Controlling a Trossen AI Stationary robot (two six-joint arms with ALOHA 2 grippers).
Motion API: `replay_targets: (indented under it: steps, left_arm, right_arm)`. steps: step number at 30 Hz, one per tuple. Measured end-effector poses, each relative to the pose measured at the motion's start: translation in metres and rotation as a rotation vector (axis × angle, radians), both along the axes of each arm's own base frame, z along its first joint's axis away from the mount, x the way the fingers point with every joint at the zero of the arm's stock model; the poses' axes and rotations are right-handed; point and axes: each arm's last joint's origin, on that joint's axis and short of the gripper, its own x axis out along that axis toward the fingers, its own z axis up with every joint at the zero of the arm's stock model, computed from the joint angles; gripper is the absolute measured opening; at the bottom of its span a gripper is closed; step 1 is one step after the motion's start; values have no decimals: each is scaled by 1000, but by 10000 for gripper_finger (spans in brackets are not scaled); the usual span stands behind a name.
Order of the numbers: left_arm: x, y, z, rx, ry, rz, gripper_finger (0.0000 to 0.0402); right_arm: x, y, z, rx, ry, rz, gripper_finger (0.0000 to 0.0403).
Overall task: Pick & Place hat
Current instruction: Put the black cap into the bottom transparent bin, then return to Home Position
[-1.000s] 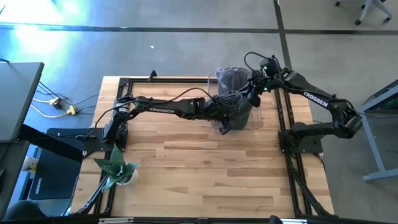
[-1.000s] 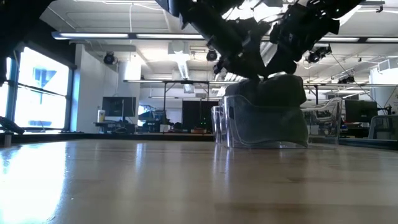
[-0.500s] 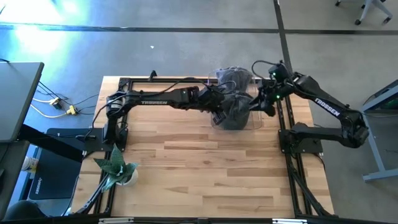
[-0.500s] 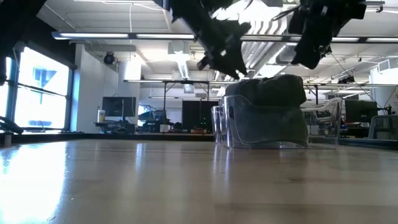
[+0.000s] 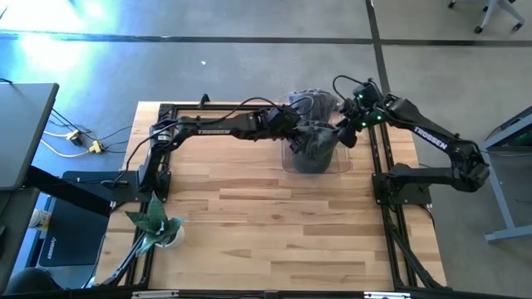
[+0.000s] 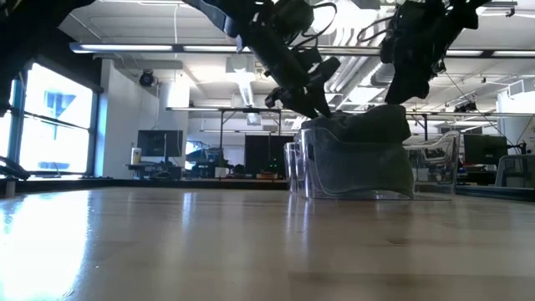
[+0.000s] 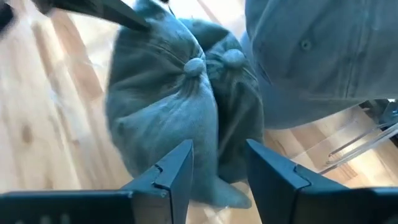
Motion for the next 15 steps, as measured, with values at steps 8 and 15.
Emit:
replay_targets:
  steps: [8, 15]
  left_arm:
    - [-31, -17, 54, -17, -39, -70, 142]
    - [-44, -38, 85, -44, -112, -220, 142]
  right_arm:
    - [-25, 31, 34, 11, -210, -85, 129]
    - [-57, 78, 65, 22, -475, 17, 129]
